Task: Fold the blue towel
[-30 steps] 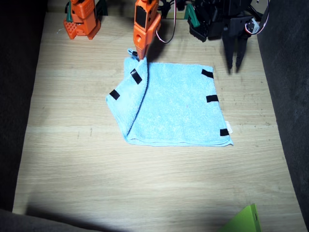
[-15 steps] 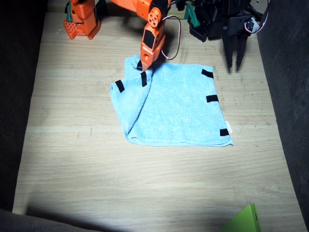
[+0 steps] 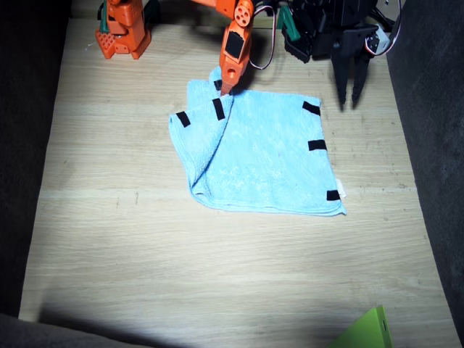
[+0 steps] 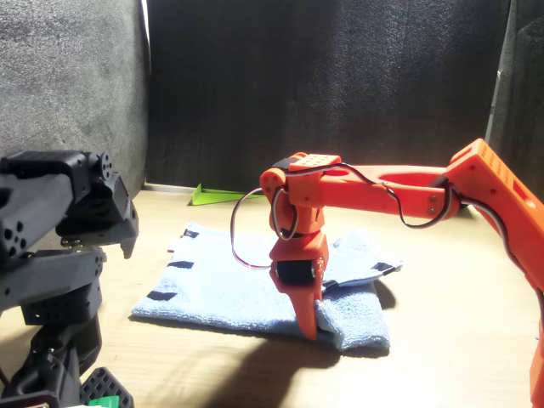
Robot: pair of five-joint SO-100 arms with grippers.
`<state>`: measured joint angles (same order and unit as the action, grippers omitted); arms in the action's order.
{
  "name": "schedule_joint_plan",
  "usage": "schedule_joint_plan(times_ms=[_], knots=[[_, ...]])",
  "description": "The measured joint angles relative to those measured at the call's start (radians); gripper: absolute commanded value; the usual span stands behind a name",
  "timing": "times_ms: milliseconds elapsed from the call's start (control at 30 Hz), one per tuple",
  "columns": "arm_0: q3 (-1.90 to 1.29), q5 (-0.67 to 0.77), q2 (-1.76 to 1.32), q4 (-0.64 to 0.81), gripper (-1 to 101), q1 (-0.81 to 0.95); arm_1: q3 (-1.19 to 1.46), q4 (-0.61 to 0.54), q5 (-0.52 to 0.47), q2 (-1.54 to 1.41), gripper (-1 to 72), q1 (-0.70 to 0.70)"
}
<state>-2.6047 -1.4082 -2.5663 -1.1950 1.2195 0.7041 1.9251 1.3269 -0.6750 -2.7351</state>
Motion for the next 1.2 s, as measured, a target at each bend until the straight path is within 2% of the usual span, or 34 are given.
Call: schedule_joint_plan(times_ms=[367,867,1033,1200], knots=[[0.023,0.000,0.110,0.028,18,-0.018,0.037,0.000,-0.018,-0.021,25.5,-0.035],[0.043,0.000,0.189,0.037,21,-0.018,0.044,0.009,-0.046,-0.321,25.6,-0.061],[0.044,0.000,0.179,0.037,22,-0.015,0.035,0.003,-0.043,-0.383,25.1,0.035],[0.044,0.029,0.141,0.037,26,-0.034,0.040,0.014,0.000,-0.454,23.2,0.279]])
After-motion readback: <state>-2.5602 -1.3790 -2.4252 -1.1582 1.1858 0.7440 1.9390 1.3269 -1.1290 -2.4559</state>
